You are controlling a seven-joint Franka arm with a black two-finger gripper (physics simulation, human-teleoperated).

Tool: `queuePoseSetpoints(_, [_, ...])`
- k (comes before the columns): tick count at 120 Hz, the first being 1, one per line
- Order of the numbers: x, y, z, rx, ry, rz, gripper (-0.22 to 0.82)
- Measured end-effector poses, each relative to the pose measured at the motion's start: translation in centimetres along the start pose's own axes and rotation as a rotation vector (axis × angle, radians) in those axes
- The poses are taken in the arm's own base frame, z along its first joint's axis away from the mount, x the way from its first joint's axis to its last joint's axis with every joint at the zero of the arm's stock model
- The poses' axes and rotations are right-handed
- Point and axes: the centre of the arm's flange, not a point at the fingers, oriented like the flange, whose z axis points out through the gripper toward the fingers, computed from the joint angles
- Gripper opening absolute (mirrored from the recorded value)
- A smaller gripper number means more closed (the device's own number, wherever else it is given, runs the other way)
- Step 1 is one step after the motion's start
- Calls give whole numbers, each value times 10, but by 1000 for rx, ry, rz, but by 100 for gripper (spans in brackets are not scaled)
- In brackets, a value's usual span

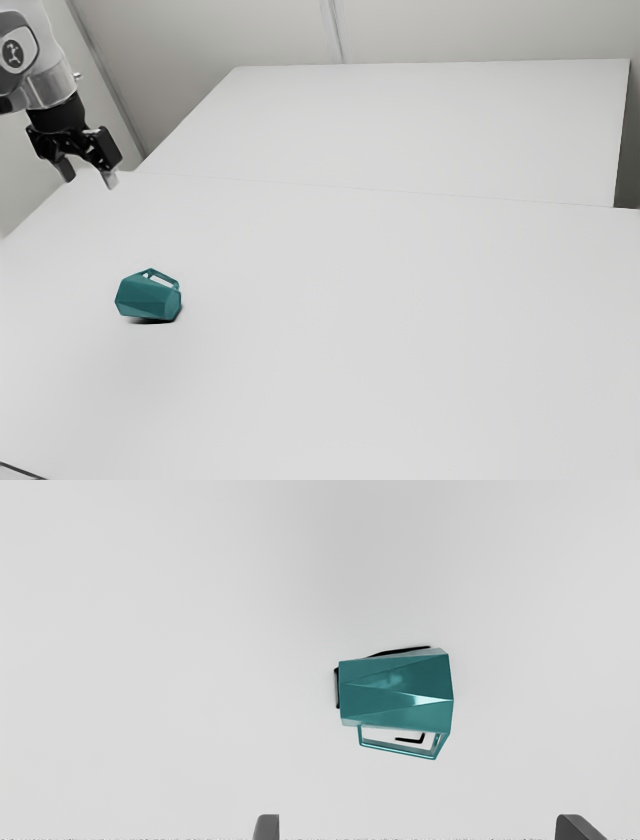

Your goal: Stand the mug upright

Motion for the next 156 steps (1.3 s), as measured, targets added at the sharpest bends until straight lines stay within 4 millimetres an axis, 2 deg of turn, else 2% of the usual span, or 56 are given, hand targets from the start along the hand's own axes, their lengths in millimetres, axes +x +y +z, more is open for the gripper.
queuePoseSetpoints(19, [1, 3, 7, 3, 6, -7, 60])
queuePoseSetpoints(40, [13, 45, 18, 76, -8, -115, 60])
queuePoseSetpoints(52, [33, 90, 53, 210, 16, -252, 60])
queuePoseSetpoints(64, [41, 133, 98, 337, 50, -382, 60])
queuePoseSetpoints(78, [47, 171, 149, 455, 86, -503, 60])
queuePoseSetpoints(87, [52, 189, 179, 502, 116, -559, 60])
queuePoseSetpoints(95, [46, 192, 206, 536, 146, -580, 60])
queuePoseSetpoints(105, [33, 196, 229, 560, 157, -595, 60])
queuePoseSetpoints(130, [12, 203, 275, 636, 155, -650, 60])
queuePoseSetpoints(156, [-10, 203, 310, 717, 139, -697, 60])
